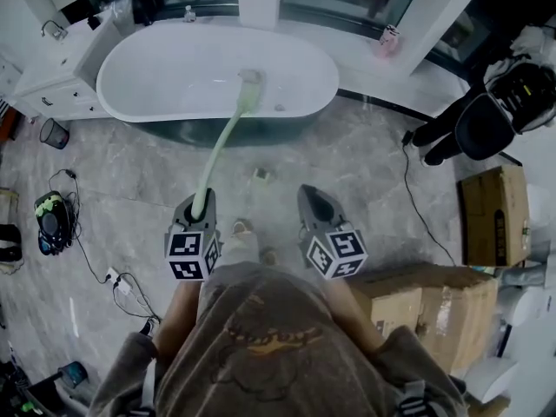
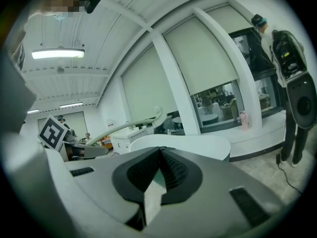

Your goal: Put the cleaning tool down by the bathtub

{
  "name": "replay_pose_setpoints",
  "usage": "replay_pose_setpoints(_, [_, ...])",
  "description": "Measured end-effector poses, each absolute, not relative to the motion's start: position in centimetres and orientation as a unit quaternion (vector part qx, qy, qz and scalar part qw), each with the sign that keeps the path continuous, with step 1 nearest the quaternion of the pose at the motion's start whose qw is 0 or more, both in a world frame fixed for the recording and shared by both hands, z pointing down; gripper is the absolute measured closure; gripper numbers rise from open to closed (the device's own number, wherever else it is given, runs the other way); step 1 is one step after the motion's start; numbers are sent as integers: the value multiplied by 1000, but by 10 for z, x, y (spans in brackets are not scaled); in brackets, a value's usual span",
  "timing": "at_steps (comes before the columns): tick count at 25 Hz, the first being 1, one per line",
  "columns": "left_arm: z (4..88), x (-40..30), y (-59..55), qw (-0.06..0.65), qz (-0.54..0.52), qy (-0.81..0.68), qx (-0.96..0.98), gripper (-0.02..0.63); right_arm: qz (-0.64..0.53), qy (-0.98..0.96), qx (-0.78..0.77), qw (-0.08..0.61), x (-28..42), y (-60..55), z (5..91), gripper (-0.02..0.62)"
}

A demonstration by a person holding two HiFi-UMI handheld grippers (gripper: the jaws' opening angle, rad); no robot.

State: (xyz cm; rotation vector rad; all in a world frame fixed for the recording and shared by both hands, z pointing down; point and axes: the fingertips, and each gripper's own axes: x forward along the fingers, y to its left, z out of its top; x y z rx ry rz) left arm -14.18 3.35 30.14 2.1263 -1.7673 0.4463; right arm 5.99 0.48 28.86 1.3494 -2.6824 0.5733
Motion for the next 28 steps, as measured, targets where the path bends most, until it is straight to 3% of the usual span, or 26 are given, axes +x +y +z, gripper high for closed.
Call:
replay_pose_setpoints(13, [306, -154, -71, 154, 159, -601, 768, 594, 172, -861, 478, 37, 58, -86, 288, 595])
replay_pose_setpoints(28, [365, -161, -133, 187, 188, -590, 762, 594, 203, -857, 469, 67, 39, -145, 343, 595])
